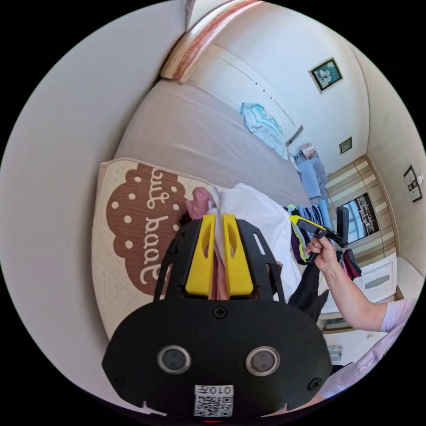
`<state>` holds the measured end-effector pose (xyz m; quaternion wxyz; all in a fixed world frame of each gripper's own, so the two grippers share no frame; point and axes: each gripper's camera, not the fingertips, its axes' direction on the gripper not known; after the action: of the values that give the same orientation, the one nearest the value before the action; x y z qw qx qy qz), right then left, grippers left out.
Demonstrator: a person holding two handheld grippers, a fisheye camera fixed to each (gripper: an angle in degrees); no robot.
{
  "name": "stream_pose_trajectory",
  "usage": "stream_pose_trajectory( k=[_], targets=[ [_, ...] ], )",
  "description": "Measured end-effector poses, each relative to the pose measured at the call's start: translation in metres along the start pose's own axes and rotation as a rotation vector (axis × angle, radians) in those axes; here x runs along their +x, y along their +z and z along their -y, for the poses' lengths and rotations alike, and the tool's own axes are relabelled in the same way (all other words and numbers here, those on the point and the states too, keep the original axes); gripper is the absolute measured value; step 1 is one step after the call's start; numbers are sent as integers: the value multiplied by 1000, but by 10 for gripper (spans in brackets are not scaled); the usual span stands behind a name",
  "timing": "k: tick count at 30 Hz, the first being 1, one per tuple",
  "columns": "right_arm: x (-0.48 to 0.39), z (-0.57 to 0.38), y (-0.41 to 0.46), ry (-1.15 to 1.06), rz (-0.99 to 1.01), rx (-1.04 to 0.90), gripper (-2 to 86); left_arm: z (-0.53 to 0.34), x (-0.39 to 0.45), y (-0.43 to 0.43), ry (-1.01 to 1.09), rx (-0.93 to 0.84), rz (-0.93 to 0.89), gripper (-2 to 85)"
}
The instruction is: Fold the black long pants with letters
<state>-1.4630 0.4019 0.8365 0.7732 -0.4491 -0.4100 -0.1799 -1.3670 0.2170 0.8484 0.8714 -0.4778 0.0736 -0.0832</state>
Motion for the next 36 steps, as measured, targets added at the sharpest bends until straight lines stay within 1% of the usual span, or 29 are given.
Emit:
stream_pose_trajectory(
  k=[2,4,6,8,10,11,12,14,15,17,19,20,22,23,24,25,26,27,29,31,32,33,34,35,36],
  targets=[
    [-12,-16,-24,-41,-49,63,45,-21,3,-29,27,71,-24,36],
    [-30,-45,-42,-88,-44,57,50,-44,16,-51,55,71,-29,42],
    [-37,-61,-37,-94,-30,2,57,-67,40,-43,102,-100,39,46],
    [-38,-67,-27,-72,18,-58,59,-80,52,-28,120,-172,32,47],
    [-36,-65,-11,-17,146,-117,53,-85,58,-11,121,-235,34,42],
    [-37,-64,-7,-11,177,-138,51,-87,59,-4,109,-258,65,38],
    [-39,-62,-4,9,149,-169,45,-86,58,-1,115,-260,102,32],
    [-43,-62,-15,19,95,-153,41,-84,50,-1,102,-256,60,26],
    [-44,-64,-31,24,75,-110,40,-83,43,-4,86,-240,26,25],
    [-42,-69,-45,38,99,-82,39,-86,35,-3,79,-255,-17,25],
    [-40,-76,-28,42,93,-166,38,-92,30,3,71,-285,-29,29],
    [-40,-78,-24,32,84,-163,38,-97,25,5,45,-284,-55,34],
    [-41,-83,-34,3,97,-88,35,-107,20,-4,-2,-231,-95,41],
    [-42,-85,-41,-3,98,-56,34,-115,25,-20,-8,-164,-52,45],
    [-46,-92,-61,-7,71,27,31,-128,39,-42,24,-73,35,46],
    [-52,-104,-85,-15,17,120,28,-137,48,-53,50,-28,73,47],
    [-55,-111,-98,-19,-10,159,27,-159,70,-71,105,43,140,50],
    [-63,-130,-121,-47,-65,220,24,-185,94,-83,159,75,188,53],
    [-74,-168,-154,-102,-163,303,24,-230,131,-89,246,68,248,61],
    [-79,-229,-188,-140,-248,371,33,-277,167,-85,308,16,261,69],
    [-78,-244,-194,-136,-248,367,35,-309,188,-78,340,-45,228,74],
    [-75,-273,-204,-128,-220,323,38,-340,207,-71,353,-97,167,79],
    [-71,-300,-208,-123,-170,234,39,-354,216,-67,350,-119,130,81],
    [-70,-313,-209,-116,-146,172,38,-383,232,-57,314,-171,57,87],
    [-70,-339,-208,-104,-113,42,36,-406,246,-46,270,-222,-9,93]
  ],
)
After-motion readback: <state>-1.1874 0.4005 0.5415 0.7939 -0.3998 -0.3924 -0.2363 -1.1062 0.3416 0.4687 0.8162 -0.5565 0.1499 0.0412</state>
